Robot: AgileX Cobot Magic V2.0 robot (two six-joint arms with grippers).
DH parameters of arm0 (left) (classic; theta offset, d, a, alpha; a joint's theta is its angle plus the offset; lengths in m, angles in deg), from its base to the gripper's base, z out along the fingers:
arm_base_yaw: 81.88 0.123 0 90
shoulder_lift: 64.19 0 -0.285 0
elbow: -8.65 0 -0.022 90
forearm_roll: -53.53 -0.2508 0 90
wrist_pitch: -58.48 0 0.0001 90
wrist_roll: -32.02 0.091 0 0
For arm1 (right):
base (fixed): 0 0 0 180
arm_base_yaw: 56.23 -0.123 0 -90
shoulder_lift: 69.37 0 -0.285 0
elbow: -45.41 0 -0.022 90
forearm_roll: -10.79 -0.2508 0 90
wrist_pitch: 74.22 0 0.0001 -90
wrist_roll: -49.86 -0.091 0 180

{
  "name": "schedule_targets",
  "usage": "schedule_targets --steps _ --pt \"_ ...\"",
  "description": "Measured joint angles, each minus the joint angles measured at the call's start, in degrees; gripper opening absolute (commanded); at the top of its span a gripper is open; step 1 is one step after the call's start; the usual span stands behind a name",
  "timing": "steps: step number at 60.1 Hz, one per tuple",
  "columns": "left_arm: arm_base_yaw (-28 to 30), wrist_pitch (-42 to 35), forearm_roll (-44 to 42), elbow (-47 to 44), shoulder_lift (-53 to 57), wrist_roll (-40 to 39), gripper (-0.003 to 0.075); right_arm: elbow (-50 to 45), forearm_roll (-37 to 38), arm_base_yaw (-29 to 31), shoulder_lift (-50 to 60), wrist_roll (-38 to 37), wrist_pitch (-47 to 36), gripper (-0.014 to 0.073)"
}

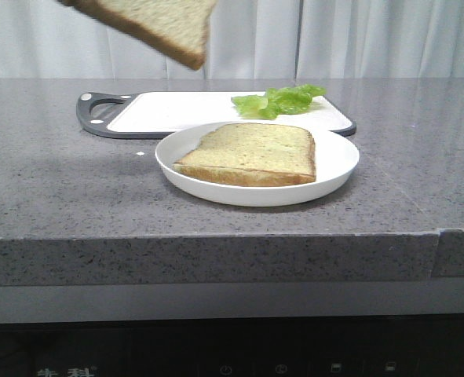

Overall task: Left arm grabs bread, right arm adds lettuce
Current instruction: 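Lift the top bread slice off the plate with the left gripper, then lower the right gripper onto the lettuce leaf and grasp it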

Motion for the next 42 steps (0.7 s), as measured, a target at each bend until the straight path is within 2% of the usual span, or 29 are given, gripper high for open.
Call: schedule_targets --steps 8,22,42 --pt "2.6 -2.9 -1.4 -6.5 5.7 0.0 -0.0021 3.0 0.0 0.0 -8.1 0.9 0.0 0.0640" --pt "11.2 -4.3 -1.7 -14.7 15.9 0.0 -0.0021 12.3 0.1 -2.4 -27.0 5.4 -1.2 0.0640" --pt "18.4 -4.1 -2.7 -19.4 23.7 0.0 -0.0021 34.2 0.1 -8.1 -55.3 11.4 -1.1 0.0640"
